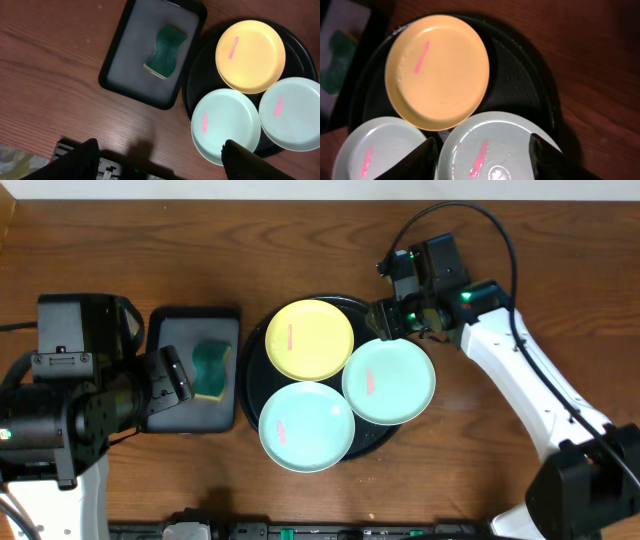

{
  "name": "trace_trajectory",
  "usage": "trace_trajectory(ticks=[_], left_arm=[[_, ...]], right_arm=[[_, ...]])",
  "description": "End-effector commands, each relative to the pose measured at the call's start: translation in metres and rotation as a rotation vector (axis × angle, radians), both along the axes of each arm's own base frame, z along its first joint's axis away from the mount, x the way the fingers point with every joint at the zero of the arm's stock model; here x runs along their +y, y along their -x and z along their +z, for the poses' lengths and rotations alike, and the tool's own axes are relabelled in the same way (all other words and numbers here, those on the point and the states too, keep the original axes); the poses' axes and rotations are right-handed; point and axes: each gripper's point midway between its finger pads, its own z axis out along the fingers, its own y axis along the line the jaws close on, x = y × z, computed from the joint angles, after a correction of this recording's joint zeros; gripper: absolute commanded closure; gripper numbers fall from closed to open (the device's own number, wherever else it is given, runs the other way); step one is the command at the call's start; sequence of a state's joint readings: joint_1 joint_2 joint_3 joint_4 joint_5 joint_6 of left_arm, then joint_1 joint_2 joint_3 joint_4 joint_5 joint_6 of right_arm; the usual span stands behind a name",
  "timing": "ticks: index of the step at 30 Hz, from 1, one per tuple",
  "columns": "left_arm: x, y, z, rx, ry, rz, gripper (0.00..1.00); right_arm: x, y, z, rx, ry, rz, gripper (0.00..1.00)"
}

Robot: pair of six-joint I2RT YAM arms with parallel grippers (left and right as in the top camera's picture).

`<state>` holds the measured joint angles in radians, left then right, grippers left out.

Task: Clean dirty plates on tray and stack at the side
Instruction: 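Lower right gripper onto the yellow plate's right rim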

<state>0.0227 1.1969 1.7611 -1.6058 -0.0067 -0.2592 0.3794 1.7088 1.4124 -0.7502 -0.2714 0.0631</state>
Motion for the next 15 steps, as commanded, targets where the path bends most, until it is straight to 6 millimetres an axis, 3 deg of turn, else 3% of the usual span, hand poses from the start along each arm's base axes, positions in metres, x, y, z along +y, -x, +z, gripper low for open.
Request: trace_trajectory(ticks=[1,8,15], left_arm=[[0.002,0.001,-0.002,0.011,-0.008,0.012,0.21],[0.002,0.001,-0.002,0.012,-0.008,0.012,0.21],[0.002,0.0,-0.002,0.011,-0.008,0.012,0.21]], right_arm=[[0.002,0.0,-0.012,0.015,0.023,0.009,0.42],[0.004,0.005,-0.016,0.032,0.036,0.03,0.39],[-0.001,0.013,-0.021,0.069,0.063,0.024,0.42]])
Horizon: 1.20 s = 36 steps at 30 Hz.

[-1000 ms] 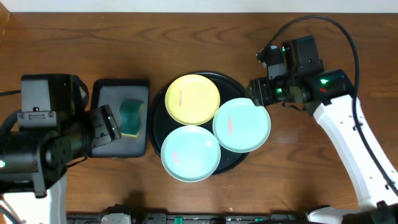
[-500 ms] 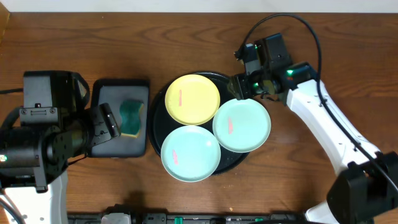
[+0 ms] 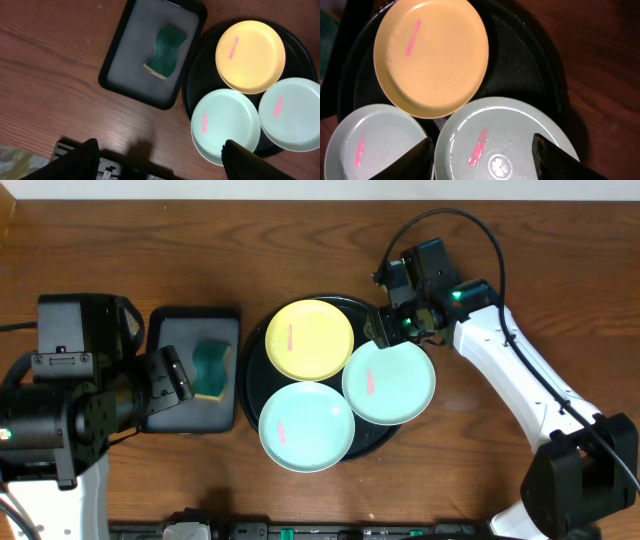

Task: Clean dirty plates on tray and stack at the side
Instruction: 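Lower right gripper onto the yellow plate's right rim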

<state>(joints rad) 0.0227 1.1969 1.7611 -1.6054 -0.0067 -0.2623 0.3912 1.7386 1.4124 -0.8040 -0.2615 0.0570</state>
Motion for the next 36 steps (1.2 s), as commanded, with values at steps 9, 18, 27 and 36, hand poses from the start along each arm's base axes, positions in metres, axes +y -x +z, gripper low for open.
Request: trace_trajectory(ticks=[9,18,27,36], left_arm=[[0.002,-0.007,-0.002,0.003,-0.01,0.009,0.22],[0.002,-0.01,-0.006,0.02,-0.009,0.009,0.22],[0.002,-0.012,-0.008,0.032,-0.009,0.009,0.22],[0.002,-0.011,-0.017,0.065,-0.009,0.008,0.28]], right_arm=[[0.019,0.01,-0.022,0.033,0.045,0.06,0.56],[0.026,0.007,-0.07,0.067,0.159,0.058,0.64],[0.039,-0.015,-0.093,0.031,0.129,0.025,0.68],[0.049,-0.023,-0.118,0.036,0.121,0.012,0.7]])
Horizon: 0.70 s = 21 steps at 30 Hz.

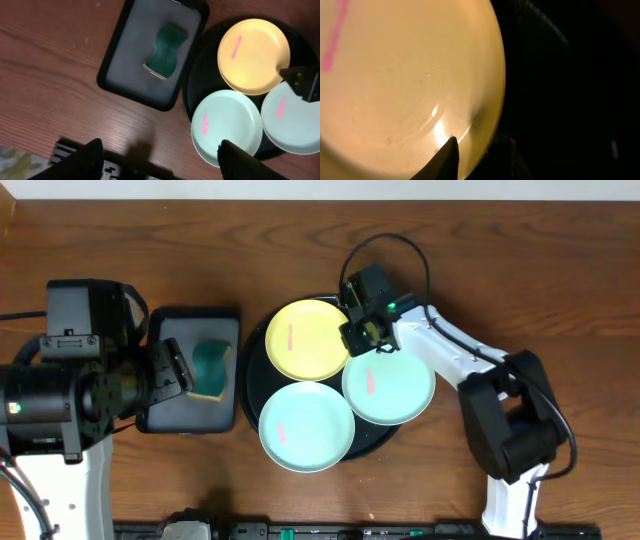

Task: Clean dirty plates on tray and stack at the side
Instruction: 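Lower right gripper onto the yellow plate's right rim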

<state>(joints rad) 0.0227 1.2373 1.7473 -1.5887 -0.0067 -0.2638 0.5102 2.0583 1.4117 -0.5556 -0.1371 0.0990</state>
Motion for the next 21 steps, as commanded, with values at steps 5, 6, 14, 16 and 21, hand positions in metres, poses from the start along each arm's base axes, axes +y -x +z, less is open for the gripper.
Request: trace_trajectory(ticks=[5,6,14,16,21], left_arm=[[0.002,0.001,-0.013,0.045,-0.01,0.007,0.28],[0.002,0.0,-0.012,0.042,-0.01,0.007,0.28],[0.002,-0.015,-0.006,-0.024,-0.025,-0.022,0.28],[0.002,-0.018,-0.005,-0.035,-0.031,-0.034,0.28],[0.003,-0.024,-0.002,-0.06,-0.032,-0.034,0.28]], right_arm=[[0.003,0.0,-0.002,0.0,-0.005,-0.021,0.75],[0.002,-0.001,-0.002,-0.001,-0.006,-0.022,0.75],[0.007,-0.015,0.008,-0.062,-0.037,-0.027,0.71],[0.007,-0.015,0.008,-0.061,-0.036,-0.027,0.71],[0.006,-0.016,0.008,-0.066,-0.032,-0.03,0.69]])
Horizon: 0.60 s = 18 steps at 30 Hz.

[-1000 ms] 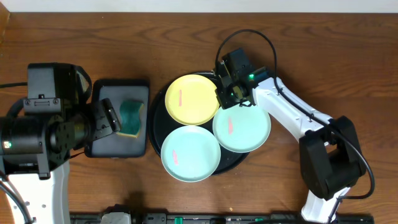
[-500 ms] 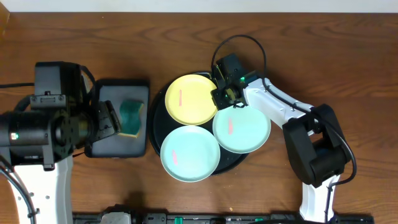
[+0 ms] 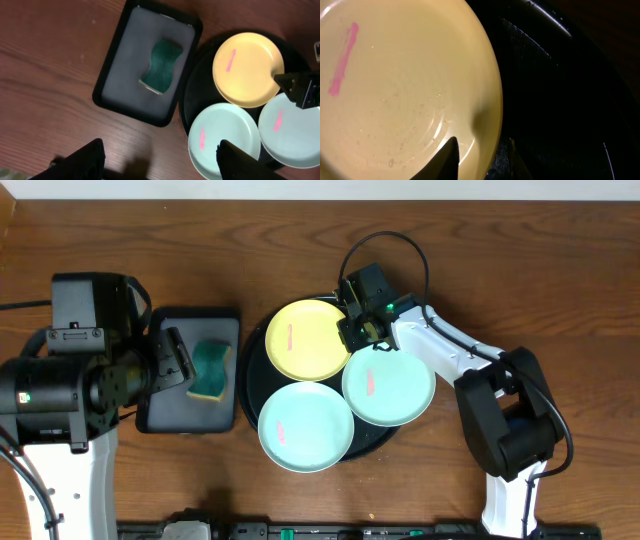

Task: Clean dirty plates on tray and stack at the side
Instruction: 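Lower right gripper onto the yellow plate's right rim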

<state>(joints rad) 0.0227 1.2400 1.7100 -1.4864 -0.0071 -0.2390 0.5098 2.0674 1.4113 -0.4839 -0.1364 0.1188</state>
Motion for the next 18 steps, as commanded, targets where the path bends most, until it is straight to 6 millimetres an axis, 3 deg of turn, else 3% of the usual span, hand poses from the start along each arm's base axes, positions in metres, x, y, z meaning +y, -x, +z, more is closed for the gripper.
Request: trace_trajectory(ticks=[1,3,6,7,8,9,10,14,18], left_arm=[[0.002,-0.003,-0.0007,-0.003,-0.02,-0.01,0.28],[0.002,-0.0035,-0.0004,-0.005,-0.02,-0.01,0.28],[0.0019,-0.0035,-0.0005,-0.005,-0.019,-0.011,0.28],[0.0019,-0.0035,-0.0005,-0.005,-0.019,-0.011,0.27],[0.0019,-0.0035,-0.0005,-0.005,-0.019,-0.011,0.2],[0.0018,-0.0035,-0.0005,-0.005,-0.018,-0.011,0.12],[0.0018,-0.0034,-0.0005,-0.005,-0.019,-0.011,0.07],[0.0018,-0.0035,-0.0005,-0.005,-0.018,-0.011,0.07],[0.0018,-0.0031,-0.0007,-0.003,-0.018,-0.011,0.07]], right_arm=[[-0.0018,-0.0027,0.0056,-0.02,0.008,-0.014,0.7],[-0.0043,-0.0051,0.0056,-0.032,0.021,-0.022,0.68],[-0.0047,-0.0065,0.006,-0.038,0.024,-0.025,0.56],[-0.0055,-0.0069,0.0059,-0.037,0.024,-0.027,0.42],[-0.0064,-0.0073,0.0059,-0.037,0.024,-0.029,0.17],[-0.0075,-0.0081,0.0059,-0.037,0.024,-0.031,0.01],[-0.0085,-0.0087,0.0059,-0.037,0.024,-0.034,0.01],[-0.0092,-0.0092,0.006,-0.042,0.029,-0.026,0.01],[-0.0095,-0.0093,0.0059,-0.042,0.03,-0.027,0.42]])
